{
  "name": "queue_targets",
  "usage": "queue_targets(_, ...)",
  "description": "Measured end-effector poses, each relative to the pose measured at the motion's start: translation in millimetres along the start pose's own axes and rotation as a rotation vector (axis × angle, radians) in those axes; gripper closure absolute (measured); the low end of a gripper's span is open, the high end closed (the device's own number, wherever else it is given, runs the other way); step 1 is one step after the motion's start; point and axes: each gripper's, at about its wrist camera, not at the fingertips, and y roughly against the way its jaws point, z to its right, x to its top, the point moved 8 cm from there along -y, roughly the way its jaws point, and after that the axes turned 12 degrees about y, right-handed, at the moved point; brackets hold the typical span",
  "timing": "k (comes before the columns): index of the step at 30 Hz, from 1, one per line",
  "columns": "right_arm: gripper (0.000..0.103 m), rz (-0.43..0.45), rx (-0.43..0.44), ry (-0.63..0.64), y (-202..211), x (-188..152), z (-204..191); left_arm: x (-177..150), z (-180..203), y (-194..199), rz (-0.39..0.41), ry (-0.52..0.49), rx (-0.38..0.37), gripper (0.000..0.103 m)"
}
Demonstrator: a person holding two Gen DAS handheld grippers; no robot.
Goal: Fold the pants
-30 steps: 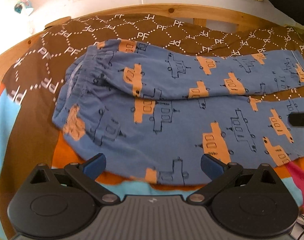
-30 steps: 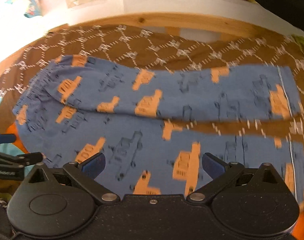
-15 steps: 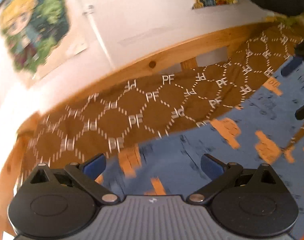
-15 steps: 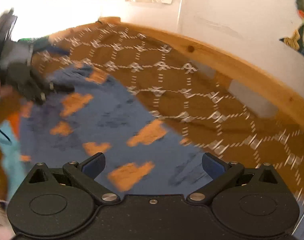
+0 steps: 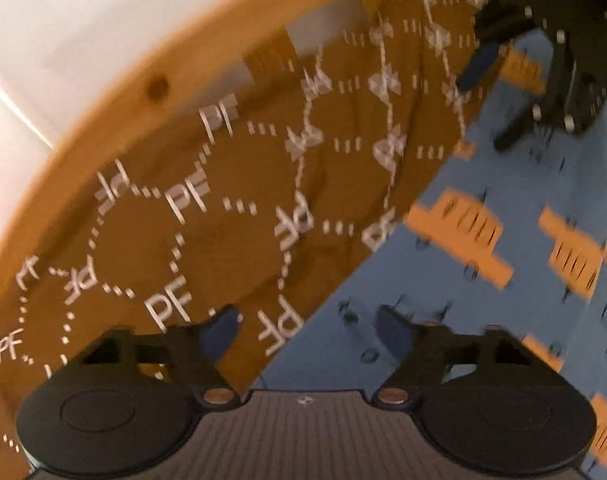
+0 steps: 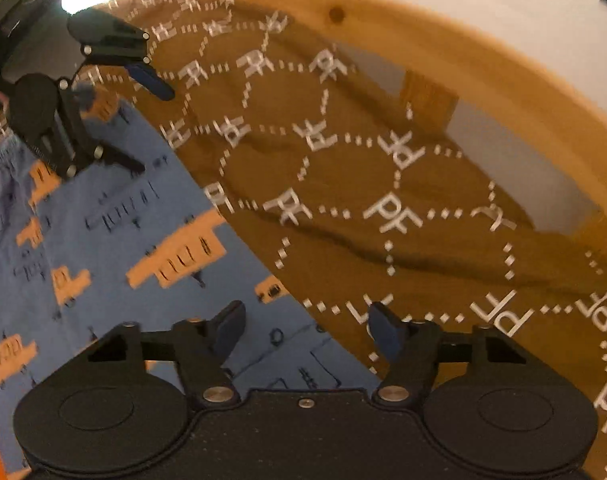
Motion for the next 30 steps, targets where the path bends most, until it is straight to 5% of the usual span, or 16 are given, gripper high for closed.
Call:
queue_targets(3, 0.058, -0.012, 0.021, 0.008, -6.0, -7.7, -1.5, -11.6, 2.4, -10.8, -0.079, -0.015, -0.031, 0.079)
queue_targets(7, 0.100, -0.013, 0.004, 0.001, -3.8, -7.7, -1.8, -21.2, 11.2, -8.8, -0.073, -0.041, -0.017, 0.101)
queue_targets(14, 0.103, 0.022, -0.085, 0.035, 10.6, -0.4, -4.3, -16.4, 11.4, 17.6, -0.005, 0.021, 0.067, 0.102)
queue_targets(22, 0.103, 0.115, -0.276, 0.013, 24.4, 37.8, 25.0, 23.7, -37.7, 37.3, 0.133, 0.170, 0.204, 0.101)
queue_targets(25, 0.103, 0.100, -0.323, 0.022, 7.3, 49.7, 30.2, 26.9, -50.0, 17.6, 0.090, 0.221, 0.216, 0.099)
queue_targets(27, 0.103, 0.060, -0.334, 0.039, -9.3, 48.9, 29.2, 23.5, -54.7, 1.9, 0.056, 0.234, 0.232, 0.095)
queue_targets(30, 0.103, 0.019, -0.338, 0.034, -25.1, 42.2, 28.9, 20.9, -66.0, -6.9, 0.046, 0.281, 0.220, 0.073)
